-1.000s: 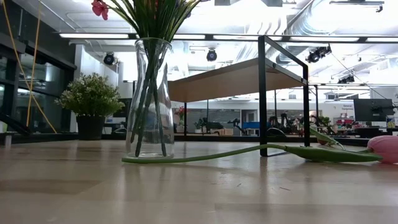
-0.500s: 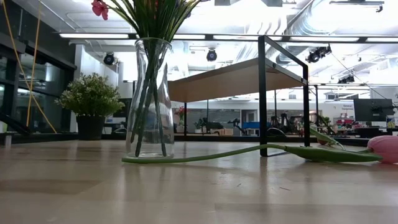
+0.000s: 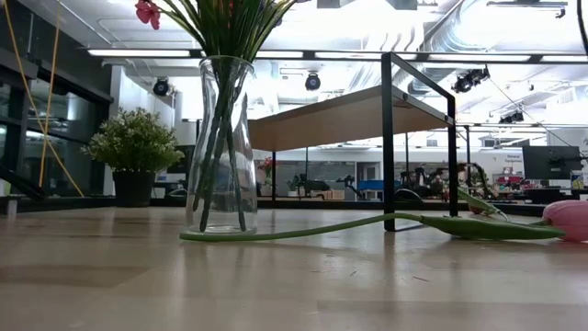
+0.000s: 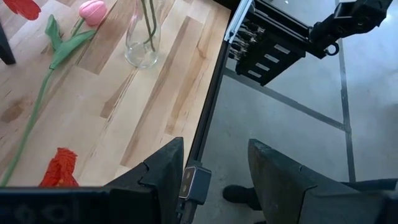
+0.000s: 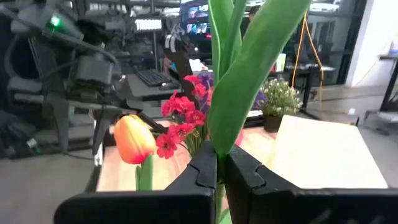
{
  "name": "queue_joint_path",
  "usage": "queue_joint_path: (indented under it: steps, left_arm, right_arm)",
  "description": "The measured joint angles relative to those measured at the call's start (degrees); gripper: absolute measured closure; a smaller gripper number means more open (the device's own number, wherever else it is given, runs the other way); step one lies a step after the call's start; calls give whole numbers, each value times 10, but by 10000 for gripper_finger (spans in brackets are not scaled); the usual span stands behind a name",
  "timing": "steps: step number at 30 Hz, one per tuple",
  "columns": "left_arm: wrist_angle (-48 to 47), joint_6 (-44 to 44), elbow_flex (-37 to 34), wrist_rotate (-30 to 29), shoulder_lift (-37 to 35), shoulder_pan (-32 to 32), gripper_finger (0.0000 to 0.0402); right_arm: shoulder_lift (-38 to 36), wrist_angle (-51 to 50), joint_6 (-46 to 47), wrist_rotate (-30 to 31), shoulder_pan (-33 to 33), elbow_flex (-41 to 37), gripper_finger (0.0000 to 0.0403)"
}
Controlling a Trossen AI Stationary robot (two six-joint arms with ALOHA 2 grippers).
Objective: Pick and place flowers into a vace then onto a shelf
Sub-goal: Put the yellow tulip into the right transparent vase
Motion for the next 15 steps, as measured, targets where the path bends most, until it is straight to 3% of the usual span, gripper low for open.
queue_joint_path:
  steps: [7, 15]
  left_arm:
    - [0, 0, 0, -2, 0, 0, 190]
    - [-1, 0, 0, -13, 0, 0, 190]
  right_arm:
    - [-43, 168, -90, 3, 8, -81, 402]
    - [-51, 198, -103, 1, 8, -102, 402]
